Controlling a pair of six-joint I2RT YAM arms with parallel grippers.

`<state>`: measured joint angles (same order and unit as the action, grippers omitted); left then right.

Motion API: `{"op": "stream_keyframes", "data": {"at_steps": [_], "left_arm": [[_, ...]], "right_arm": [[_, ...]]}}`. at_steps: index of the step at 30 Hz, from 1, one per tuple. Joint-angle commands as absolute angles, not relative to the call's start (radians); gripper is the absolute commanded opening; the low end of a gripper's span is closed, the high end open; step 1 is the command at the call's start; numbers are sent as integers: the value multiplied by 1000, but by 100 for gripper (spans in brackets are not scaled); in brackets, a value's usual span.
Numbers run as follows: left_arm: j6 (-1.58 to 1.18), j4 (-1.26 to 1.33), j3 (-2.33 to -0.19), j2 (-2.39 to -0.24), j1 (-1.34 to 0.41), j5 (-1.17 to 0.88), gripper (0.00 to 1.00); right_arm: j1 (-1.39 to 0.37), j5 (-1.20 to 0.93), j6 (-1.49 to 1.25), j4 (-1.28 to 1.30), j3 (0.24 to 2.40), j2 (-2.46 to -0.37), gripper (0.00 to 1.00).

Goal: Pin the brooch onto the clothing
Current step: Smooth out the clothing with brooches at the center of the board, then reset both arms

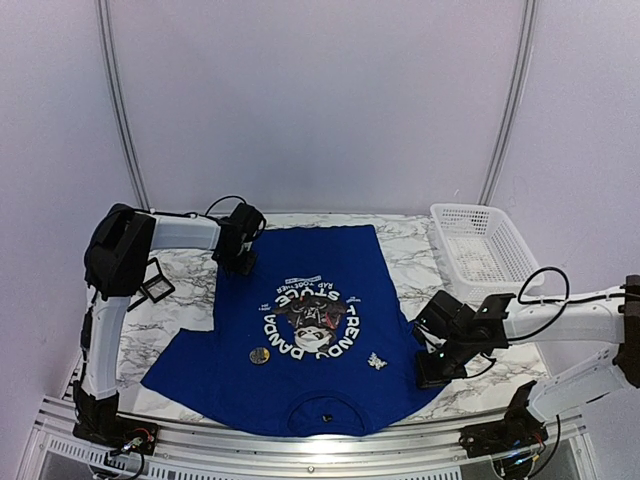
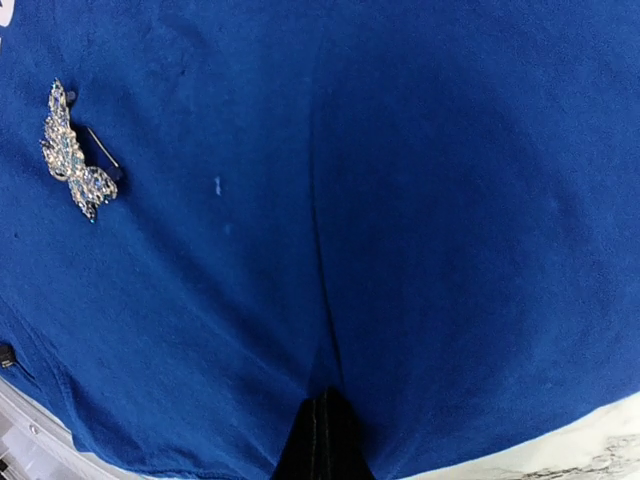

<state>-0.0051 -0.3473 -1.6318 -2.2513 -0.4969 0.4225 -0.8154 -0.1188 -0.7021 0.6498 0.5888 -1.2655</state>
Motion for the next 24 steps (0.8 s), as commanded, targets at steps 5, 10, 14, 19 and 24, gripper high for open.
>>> {"op": "stream_keyframes", "data": {"at_steps": [5, 10, 14, 19, 24], "left_arm": [[8, -459, -1640, -2232, -488, 443, 40], [48, -447, -1644, -2103, -497, 446, 44], [27, -416, -1571, -1952, -509, 429, 46], [13, -161, -1277, -1594, -531, 413, 50], [52, 55, -1036, -1316, -529, 443, 90]], "right_arm": [[-819, -86, -701, 749, 676, -1259, 0], [-755, 10, -630, 810, 775, -1252, 0], [-605, 68, -507, 792, 855, -1248, 0], [-501, 117, -346, 669, 1042, -1249, 16], [-317, 155, -194, 398, 1142, -1230, 77]]}}
